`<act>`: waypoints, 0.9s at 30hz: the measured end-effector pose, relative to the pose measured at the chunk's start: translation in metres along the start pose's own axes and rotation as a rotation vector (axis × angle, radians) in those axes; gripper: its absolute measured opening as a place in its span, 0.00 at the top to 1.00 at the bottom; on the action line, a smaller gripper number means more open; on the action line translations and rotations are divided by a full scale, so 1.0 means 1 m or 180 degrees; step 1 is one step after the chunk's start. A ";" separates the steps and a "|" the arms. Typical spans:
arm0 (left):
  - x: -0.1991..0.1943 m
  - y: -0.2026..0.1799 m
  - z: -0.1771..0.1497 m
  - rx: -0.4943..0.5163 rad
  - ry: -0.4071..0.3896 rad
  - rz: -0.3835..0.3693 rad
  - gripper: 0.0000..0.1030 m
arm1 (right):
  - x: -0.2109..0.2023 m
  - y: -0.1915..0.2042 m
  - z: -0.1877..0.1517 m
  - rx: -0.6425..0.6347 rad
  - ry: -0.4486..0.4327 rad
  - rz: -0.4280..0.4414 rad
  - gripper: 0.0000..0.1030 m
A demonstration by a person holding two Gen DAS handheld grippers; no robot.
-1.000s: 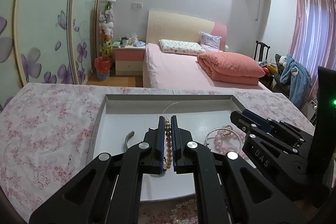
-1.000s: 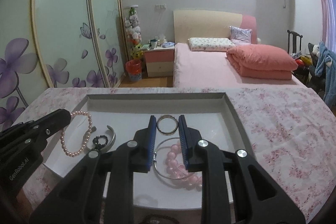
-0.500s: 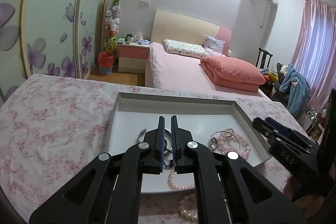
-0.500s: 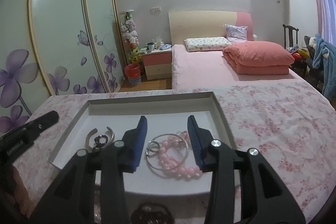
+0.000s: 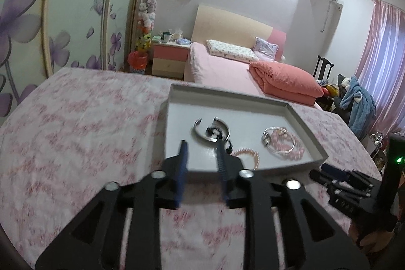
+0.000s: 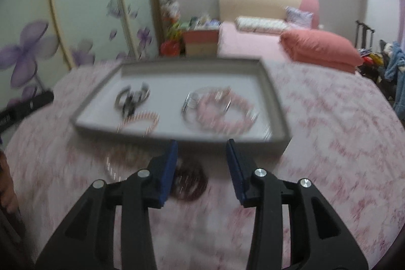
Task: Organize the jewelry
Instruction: 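Withdraw both tools and move the right tool to the dark red bead bracelet, then grasp the dark red bracelet with the right tool while the left tool grasps the pearl bracelet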
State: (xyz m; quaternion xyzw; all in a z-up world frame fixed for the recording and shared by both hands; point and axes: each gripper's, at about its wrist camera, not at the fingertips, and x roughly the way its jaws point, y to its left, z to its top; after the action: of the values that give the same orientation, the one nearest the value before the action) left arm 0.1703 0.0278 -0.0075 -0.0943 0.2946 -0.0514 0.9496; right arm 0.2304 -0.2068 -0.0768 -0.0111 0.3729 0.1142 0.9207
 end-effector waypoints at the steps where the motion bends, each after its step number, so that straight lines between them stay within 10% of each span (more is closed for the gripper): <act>1: -0.001 0.001 -0.003 -0.0005 0.0015 0.0005 0.70 | 0.004 0.003 -0.003 -0.0022 0.0076 0.0021 0.61; 5: -0.002 0.001 -0.010 0.0013 0.0075 -0.0028 0.65 | 0.017 0.013 -0.009 -0.0100 0.0243 0.0060 0.40; 11: -0.003 -0.003 -0.015 0.0087 0.0088 -0.0053 0.58 | 0.027 0.016 -0.010 -0.0165 0.0363 0.0029 0.39; 20: 0.013 -0.023 -0.025 0.0209 0.0326 -0.0181 0.58 | 0.020 0.017 -0.017 -0.0289 0.0392 0.0000 0.85; 27: 0.046 -0.058 -0.038 0.0491 0.0742 -0.0223 0.58 | 0.016 0.010 -0.019 -0.0212 0.0391 0.0003 0.85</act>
State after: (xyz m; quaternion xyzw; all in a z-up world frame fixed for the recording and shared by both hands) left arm 0.1842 -0.0412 -0.0518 -0.0245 0.3946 -0.1176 0.9110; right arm 0.2264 -0.1961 -0.1013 -0.0486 0.4247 0.1261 0.8952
